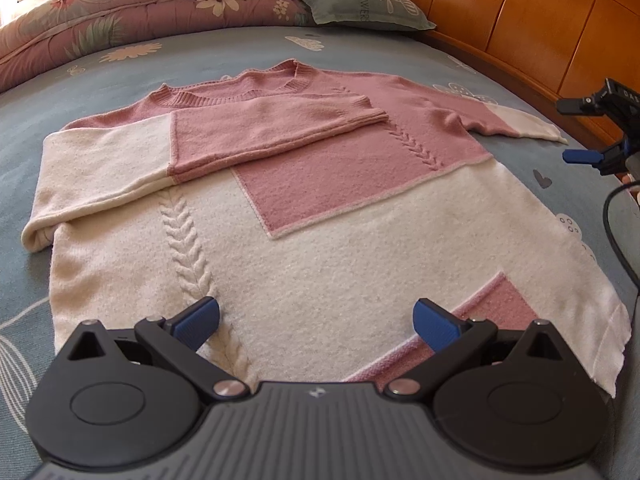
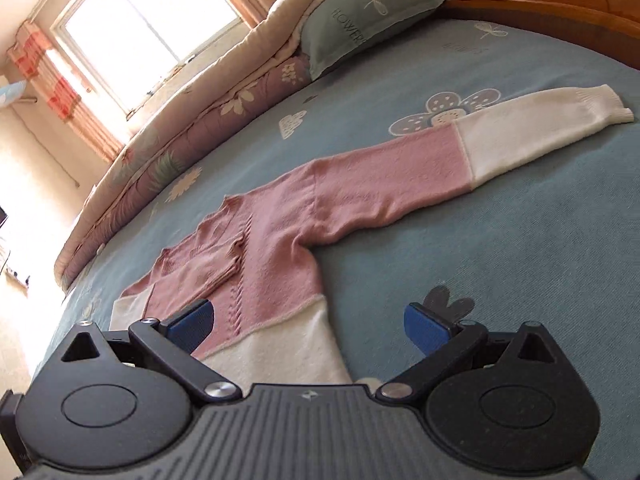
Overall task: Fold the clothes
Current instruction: 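Lower the open right tool onto the cream cuff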
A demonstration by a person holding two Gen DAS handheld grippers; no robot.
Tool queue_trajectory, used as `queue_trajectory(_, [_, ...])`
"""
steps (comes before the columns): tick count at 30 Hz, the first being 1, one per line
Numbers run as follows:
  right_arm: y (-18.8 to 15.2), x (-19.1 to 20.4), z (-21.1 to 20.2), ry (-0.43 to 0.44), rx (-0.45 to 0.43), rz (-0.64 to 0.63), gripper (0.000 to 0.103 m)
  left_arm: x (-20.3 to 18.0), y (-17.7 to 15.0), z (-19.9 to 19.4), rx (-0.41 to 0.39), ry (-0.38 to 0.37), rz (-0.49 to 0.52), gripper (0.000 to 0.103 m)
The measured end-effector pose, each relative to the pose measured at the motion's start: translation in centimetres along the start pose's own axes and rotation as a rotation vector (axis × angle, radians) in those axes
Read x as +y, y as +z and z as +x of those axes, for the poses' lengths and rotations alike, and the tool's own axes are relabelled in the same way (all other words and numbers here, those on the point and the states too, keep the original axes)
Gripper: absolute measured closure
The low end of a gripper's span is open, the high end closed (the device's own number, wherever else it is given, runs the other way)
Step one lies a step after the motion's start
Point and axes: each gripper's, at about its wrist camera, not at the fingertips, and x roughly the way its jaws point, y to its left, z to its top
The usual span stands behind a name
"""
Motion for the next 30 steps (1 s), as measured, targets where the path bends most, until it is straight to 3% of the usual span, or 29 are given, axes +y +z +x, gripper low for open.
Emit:
queue_trajectory(4, [5.4,-2.7,3.4,-0.048,-0.041,0.057,0.000,0.1,0.0,0.2,-0.007,0.003,-0.003,0.001])
queue_trajectory(8, [8.7,-4.1,7.2,-0.032,-0.041,0.091,0.000,0.0,-0.1,0.5,-0.022,0.008,0.010,0.001])
queue_trajectory(15, [8.0,-3.0,11.5,0.075,0.018,0.099,0.000,-0.3,-0.3,0.6,-0.026,0.024,0.047,0.001])
queue_trajectory(18, [6.6,-2.1,12.4,0.017,0.086,0.030,0.000,-0.2,-0.3,0.6,-0.027,0.020,0.046,0.001])
queue_trajectory(22, [5.8,-1.9,10.3,-0.016,0.093,-0.028,0.000,-0.2,-0.3,0.6,-0.026,0.021,0.049,0.001])
queue_trajectory(25, [6.2,-3.3,7.2,-0.012,0.034,0.015,0.000,-0.2,-0.3,0.5,-0.026,0.021,0.048,0.001])
queue_trajectory(30, [7.0,-8.6,3.5,-0.041,-0.070,0.194,0.000,-0.2,-0.4,0.5,-0.027,0.024,0.049,0.001])
